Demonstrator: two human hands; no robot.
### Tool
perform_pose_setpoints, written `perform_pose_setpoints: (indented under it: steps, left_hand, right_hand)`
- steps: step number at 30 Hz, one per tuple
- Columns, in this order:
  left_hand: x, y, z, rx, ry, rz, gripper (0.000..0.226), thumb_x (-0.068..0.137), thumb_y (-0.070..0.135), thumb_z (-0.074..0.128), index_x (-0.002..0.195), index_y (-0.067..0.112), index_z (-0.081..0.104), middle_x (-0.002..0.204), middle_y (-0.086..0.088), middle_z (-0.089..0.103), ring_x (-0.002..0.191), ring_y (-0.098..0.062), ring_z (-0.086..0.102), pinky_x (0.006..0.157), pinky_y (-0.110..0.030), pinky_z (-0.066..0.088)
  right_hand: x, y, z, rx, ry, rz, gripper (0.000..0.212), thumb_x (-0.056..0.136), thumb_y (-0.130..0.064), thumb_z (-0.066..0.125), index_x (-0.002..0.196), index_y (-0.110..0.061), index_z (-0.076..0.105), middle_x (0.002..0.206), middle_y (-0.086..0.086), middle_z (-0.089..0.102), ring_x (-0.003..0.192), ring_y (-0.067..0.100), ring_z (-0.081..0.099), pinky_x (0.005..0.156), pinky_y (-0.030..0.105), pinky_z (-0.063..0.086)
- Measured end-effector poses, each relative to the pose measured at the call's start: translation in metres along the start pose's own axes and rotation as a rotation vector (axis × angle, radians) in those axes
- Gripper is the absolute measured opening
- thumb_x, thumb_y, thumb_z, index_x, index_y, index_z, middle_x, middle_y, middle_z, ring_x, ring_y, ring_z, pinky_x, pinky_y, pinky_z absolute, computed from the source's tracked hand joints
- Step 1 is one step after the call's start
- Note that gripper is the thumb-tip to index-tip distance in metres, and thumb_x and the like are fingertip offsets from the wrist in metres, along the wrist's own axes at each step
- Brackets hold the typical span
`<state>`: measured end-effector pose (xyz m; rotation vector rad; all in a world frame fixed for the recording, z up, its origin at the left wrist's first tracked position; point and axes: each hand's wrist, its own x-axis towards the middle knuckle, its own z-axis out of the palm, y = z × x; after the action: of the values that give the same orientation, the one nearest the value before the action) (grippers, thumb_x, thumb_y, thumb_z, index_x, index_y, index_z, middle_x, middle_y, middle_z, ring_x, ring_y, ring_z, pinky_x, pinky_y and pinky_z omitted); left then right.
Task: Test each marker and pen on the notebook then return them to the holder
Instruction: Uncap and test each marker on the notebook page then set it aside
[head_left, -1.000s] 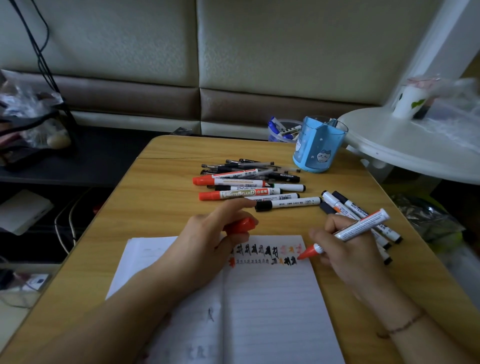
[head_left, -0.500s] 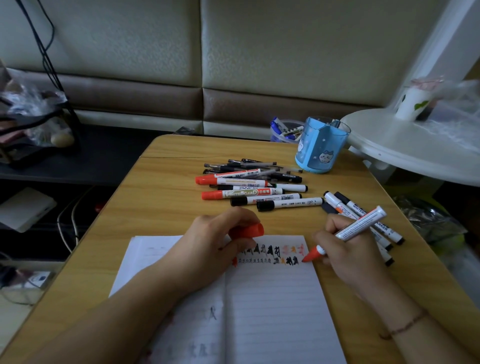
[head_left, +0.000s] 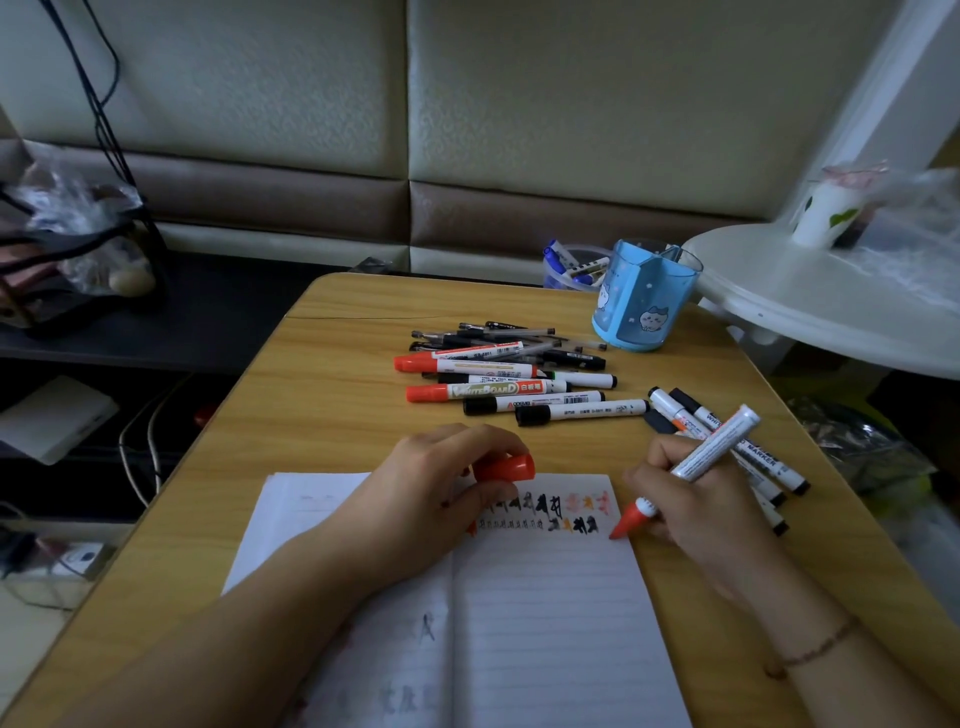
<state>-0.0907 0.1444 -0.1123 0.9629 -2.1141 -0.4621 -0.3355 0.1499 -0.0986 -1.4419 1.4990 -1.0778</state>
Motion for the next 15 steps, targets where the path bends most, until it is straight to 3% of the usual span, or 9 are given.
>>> perform_pose_setpoints:
  steps: [4, 8, 12, 15]
  left_hand:
    - [0.0, 0.003, -0.002, 0.041, 0.01, 0.018, 0.028, 0.083, 0.02, 0.071, 0.11, 0.017, 0.066, 0.095, 0.007, 0.069, 0.081, 0.017, 0.052, 0.07, 0.0, 0.035]
    - [0.0, 0.005, -0.002, 0.048, 0.067, 0.018, 0.029, 0.078, 0.018, 0.076, 0.105, 0.01, 0.067, 0.088, 0.011, 0.067, 0.074, 0.027, 0.047, 0.068, 0.006, 0.031]
    - [0.0, 0.005, -0.003, 0.03, 0.079, 0.016, 0.027, 0.081, 0.022, 0.074, 0.106, 0.013, 0.067, 0.088, 0.012, 0.067, 0.076, 0.021, 0.052, 0.069, 0.002, 0.035]
    - [0.0, 0.007, -0.003, 0.02, 0.07, 0.052, 0.025, 0.084, 0.02, 0.072, 0.107, 0.011, 0.067, 0.093, 0.012, 0.067, 0.08, 0.014, 0.055, 0.073, -0.001, 0.038]
  right_hand:
    - [-0.01, -0.01, -0.001, 0.16, -0.104, -0.098, 0.024, 0.068, -0.041, 0.08, 0.063, -0.024, 0.063, 0.057, 0.001, 0.059, 0.049, 0.015, 0.046, 0.042, 0.022, 0.036]
    - [-0.014, -0.012, -0.001, 0.322, -0.256, -0.18, 0.039, 0.062, -0.058, 0.077, 0.081, -0.025, 0.073, 0.065, 0.006, 0.064, 0.053, 0.015, 0.053, 0.044, 0.021, 0.036]
    - [-0.015, -0.012, 0.003, 0.344, -0.271, -0.231, 0.024, 0.074, -0.034, 0.061, 0.087, -0.02, 0.075, 0.074, 0.013, 0.069, 0.054, 0.02, 0.055, 0.043, 0.023, 0.033]
    - [-0.016, -0.014, 0.006, 0.333, -0.306, -0.2, 0.016, 0.077, -0.026, 0.063, 0.088, -0.021, 0.073, 0.08, 0.018, 0.071, 0.053, 0.02, 0.056, 0.044, 0.018, 0.039]
